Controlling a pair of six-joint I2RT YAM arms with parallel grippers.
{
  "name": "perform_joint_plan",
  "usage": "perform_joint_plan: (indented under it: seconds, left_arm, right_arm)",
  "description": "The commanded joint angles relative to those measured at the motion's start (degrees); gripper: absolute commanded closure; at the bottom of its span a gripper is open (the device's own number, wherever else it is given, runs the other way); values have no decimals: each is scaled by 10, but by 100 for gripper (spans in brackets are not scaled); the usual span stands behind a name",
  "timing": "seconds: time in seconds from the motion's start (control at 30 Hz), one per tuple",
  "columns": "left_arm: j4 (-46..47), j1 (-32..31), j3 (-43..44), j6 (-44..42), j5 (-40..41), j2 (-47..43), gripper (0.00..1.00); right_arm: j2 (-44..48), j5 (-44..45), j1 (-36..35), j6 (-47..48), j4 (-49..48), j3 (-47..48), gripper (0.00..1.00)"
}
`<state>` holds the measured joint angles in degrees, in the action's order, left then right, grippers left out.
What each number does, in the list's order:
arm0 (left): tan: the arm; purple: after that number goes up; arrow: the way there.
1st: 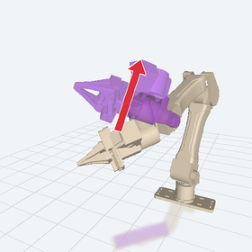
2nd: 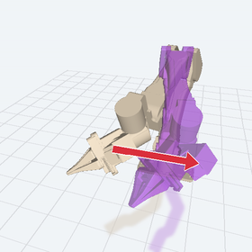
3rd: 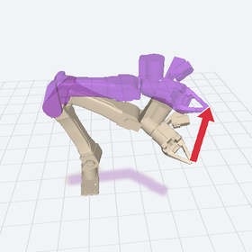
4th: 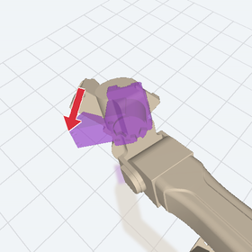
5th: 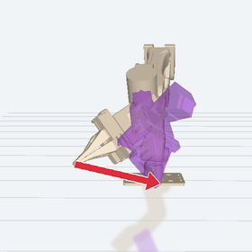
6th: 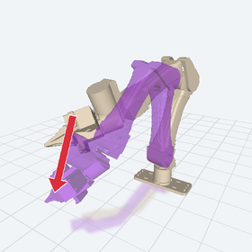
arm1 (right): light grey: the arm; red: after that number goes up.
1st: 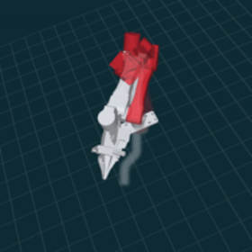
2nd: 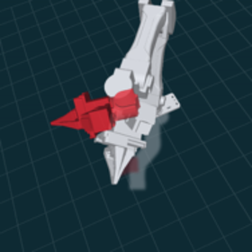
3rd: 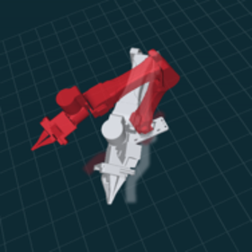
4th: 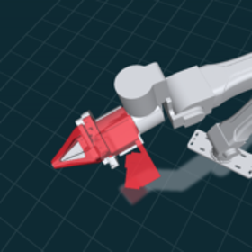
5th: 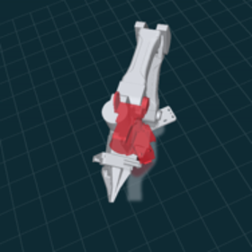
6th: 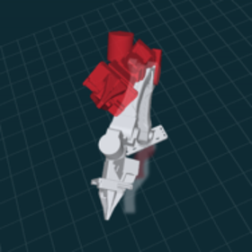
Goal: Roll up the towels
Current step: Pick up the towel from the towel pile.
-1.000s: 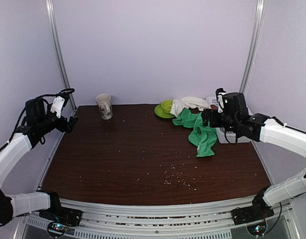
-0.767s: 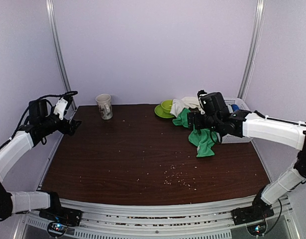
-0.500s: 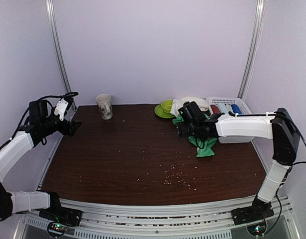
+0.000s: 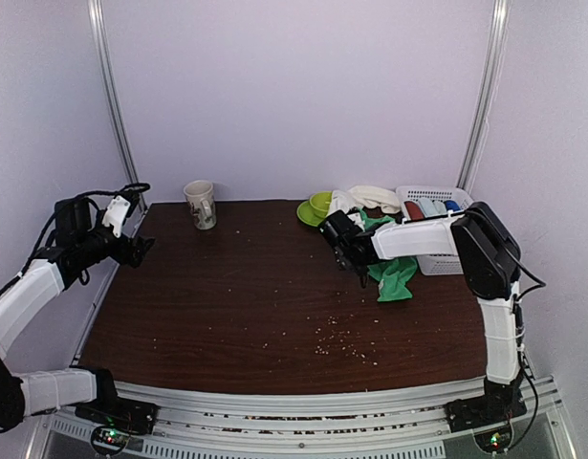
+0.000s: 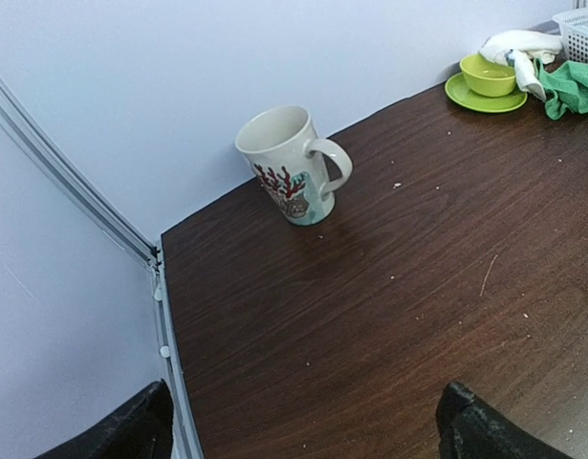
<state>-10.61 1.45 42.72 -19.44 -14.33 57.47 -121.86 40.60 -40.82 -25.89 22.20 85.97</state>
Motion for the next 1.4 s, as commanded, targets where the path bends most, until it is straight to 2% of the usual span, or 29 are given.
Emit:
perform_joint_plan:
  seconds: [0.0,0.23,0.37,0.5,0.6,0.7,0.8,0.9,1.23,1.37]
  left_arm:
    - [25,2,-11,-10,4,-5,2]
    - [30,3,-14,-10,5,0,2]
    - [31,3,-15,-10,5,5,2]
    - [31,3,-15,-10,4,7,2]
    - [31,3,-16,-10,4,5,2]
    - [33,3,-18,-10,3,3,2]
    - [34,3,-19,-10,2,2,2]
    - [34,3,-19,-10,1,3,2]
    - [34,3,-18,-11,1,4,2]
    - [35,2,-19,-12,0,4,2]
  right_arm:
    - [6,53,23,-8,8,5,9]
    - [8,36,61,6,-5,-11,14]
    - [7,21,71,11,-11,-20,21]
    - [5,17,72,15,-5,-20,34]
    - [4,13,72,18,-1,-23,45]
    - [5,-1,72,22,-2,-27,64]
    - [11,-17,71,24,0,-31,78]
    - [23,-27,71,27,-2,-37,100]
    - [93,-56,30,72,-5,-52,100]
    - [139,-99,5,92,-11,-63,100]
